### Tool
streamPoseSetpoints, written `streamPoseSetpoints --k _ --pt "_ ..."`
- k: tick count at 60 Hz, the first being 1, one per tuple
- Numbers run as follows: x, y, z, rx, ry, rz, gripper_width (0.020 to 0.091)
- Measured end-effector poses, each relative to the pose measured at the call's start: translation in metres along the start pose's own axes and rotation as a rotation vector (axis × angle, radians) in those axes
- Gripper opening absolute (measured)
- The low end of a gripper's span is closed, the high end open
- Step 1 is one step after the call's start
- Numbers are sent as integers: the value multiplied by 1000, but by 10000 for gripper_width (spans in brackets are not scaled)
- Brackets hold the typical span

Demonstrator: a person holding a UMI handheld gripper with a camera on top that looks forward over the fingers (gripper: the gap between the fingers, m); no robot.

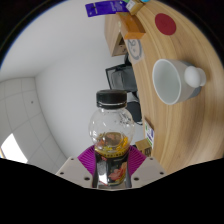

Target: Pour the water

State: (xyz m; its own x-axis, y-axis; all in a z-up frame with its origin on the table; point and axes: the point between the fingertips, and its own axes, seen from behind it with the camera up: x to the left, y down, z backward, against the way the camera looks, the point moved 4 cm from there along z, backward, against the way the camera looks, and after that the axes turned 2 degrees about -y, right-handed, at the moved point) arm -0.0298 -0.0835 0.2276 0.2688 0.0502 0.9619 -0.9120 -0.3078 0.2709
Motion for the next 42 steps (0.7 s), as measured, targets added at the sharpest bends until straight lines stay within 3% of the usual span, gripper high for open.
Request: streamPoseSetpoints --k 12,23,34,42 --pt "-42 -20 -18 -19 36 -176 375" --pt "-37 -23 -16 15 63 -142 376" --pt "17 -48 3 68 120 331 376" --pt "68 -92 24 25 172 891 378"
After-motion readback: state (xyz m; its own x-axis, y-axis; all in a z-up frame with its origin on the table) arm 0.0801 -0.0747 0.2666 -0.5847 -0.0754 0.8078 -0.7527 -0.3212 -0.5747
